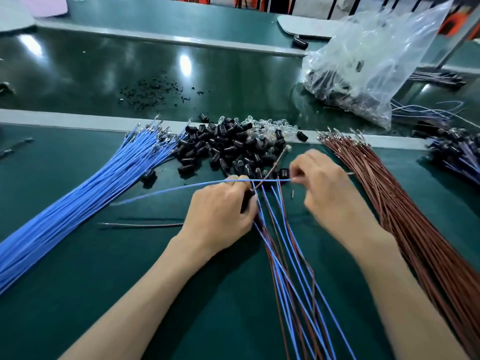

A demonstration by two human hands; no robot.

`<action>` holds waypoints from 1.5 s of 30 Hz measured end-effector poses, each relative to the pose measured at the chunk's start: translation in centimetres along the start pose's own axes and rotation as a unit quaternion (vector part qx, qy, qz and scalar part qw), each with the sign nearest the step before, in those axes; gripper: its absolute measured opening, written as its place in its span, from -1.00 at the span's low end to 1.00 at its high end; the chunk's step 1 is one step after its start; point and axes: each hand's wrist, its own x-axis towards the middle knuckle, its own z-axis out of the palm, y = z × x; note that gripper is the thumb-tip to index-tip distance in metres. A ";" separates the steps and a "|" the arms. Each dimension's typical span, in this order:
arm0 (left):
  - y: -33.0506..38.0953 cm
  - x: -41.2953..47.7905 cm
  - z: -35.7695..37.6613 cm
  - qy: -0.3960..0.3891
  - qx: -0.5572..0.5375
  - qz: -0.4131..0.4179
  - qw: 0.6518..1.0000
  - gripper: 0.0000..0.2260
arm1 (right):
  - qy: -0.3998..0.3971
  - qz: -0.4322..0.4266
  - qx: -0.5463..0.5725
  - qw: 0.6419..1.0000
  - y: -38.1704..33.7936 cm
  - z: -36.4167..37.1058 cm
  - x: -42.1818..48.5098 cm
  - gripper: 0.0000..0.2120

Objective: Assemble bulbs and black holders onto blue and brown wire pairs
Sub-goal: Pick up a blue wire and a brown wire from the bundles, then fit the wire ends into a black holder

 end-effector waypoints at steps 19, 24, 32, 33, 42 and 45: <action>-0.3 -0.7 -0.7 0.013 -0.032 0.036 0.999 -0.82 | -0.139 0.070 0.206 0.966 -4.7 3.2 5.9 -0.86; -0.8 -0.6 -1.0 -0.009 -0.075 0.057 0.996 -0.80 | -0.118 0.043 0.139 0.982 -3.8 3.2 5.9 -0.90; -2.3 -0.2 -1.4 -0.024 -0.159 0.069 0.985 -0.83 | -0.039 -0.049 0.065 0.996 -3.0 3.9 4.4 -0.95; -2.3 -0.2 -1.4 -0.023 -0.163 0.065 0.984 -0.83 | -0.030 -0.062 0.060 0.996 -2.7 3.8 4.1 -0.94; -2.3 0.1 -1.5 -0.038 -0.201 0.034 0.978 -0.81 | -0.061 0.002 0.072 0.996 -2.0 3.9 3.8 -0.89; -2.4 0.1 -1.5 -0.032 -0.196 0.025 0.980 -0.83 | -0.046 -0.007 0.089 0.995 -1.7 4.0 3.7 -0.84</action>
